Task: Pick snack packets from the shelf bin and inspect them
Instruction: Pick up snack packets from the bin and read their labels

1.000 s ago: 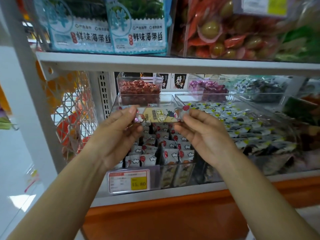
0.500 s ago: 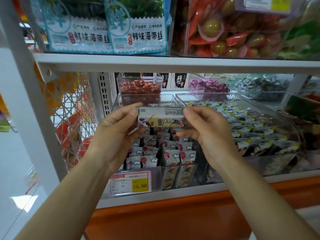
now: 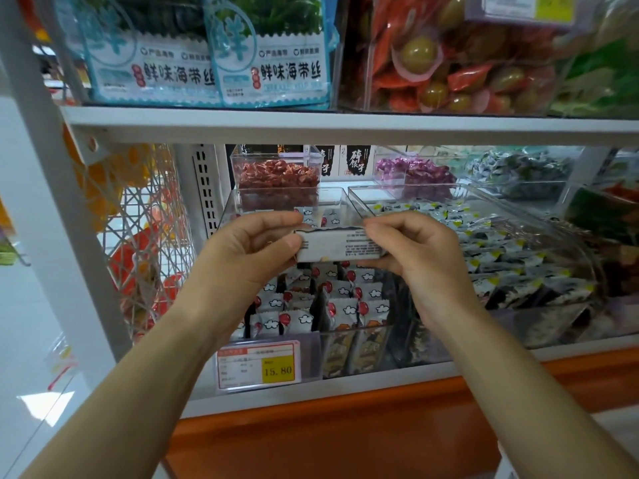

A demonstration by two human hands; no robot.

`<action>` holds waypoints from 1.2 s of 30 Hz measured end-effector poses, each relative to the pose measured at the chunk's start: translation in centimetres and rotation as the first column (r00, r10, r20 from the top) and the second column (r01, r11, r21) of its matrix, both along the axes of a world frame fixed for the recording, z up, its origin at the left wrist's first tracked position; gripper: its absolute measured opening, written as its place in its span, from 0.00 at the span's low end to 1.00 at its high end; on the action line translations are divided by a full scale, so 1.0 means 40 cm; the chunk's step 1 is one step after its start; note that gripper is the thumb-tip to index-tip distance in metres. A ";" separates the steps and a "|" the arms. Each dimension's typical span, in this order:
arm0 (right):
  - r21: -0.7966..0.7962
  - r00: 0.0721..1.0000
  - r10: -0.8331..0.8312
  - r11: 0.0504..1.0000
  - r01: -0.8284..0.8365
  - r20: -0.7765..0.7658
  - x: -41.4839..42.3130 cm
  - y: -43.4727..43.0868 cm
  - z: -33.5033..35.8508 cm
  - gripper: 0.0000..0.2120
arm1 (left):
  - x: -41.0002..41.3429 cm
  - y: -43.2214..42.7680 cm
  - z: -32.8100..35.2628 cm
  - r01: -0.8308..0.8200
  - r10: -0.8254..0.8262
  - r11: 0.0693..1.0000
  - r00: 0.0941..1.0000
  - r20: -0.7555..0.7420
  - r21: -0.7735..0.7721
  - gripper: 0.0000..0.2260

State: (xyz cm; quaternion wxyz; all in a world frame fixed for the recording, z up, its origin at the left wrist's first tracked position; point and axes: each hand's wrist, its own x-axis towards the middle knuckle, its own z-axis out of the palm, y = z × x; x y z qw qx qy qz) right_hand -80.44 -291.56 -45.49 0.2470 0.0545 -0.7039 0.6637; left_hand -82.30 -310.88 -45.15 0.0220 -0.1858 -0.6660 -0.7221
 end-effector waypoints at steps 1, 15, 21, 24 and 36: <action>0.010 1.000 -0.021 1.000 0.021 -0.008 0.000 -0.001 0.001 0.05 | 0.003 0.000 0.001 -0.009 0.008 0.999 1.000 -0.020 -0.036 0.15; 0.269 0.992 -0.043 0.960 0.075 -0.123 0.003 -0.012 -0.003 0.10 | 0.014 0.018 0.025 -0.129 0.124 0.947 0.992 -0.033 -0.296 0.06; 0.246 0.994 -0.035 0.968 0.059 -0.101 0.004 -0.010 -0.001 0.08 | 0.010 0.003 0.023 -0.135 0.097 0.922 0.988 -0.122 -0.362 0.10; 0.205 0.991 -0.087 0.973 0.107 -0.104 0.000 -0.014 -0.007 0.09 | 0.011 0.013 0.018 -0.176 0.136 0.931 0.980 -0.145 -0.320 0.09; 0.153 0.980 0.165 0.972 -0.181 0.110 -0.002 -0.042 -0.007 0.23 | 0.008 0.051 -0.005 -0.139 0.108 0.955 0.986 -0.130 -0.263 0.11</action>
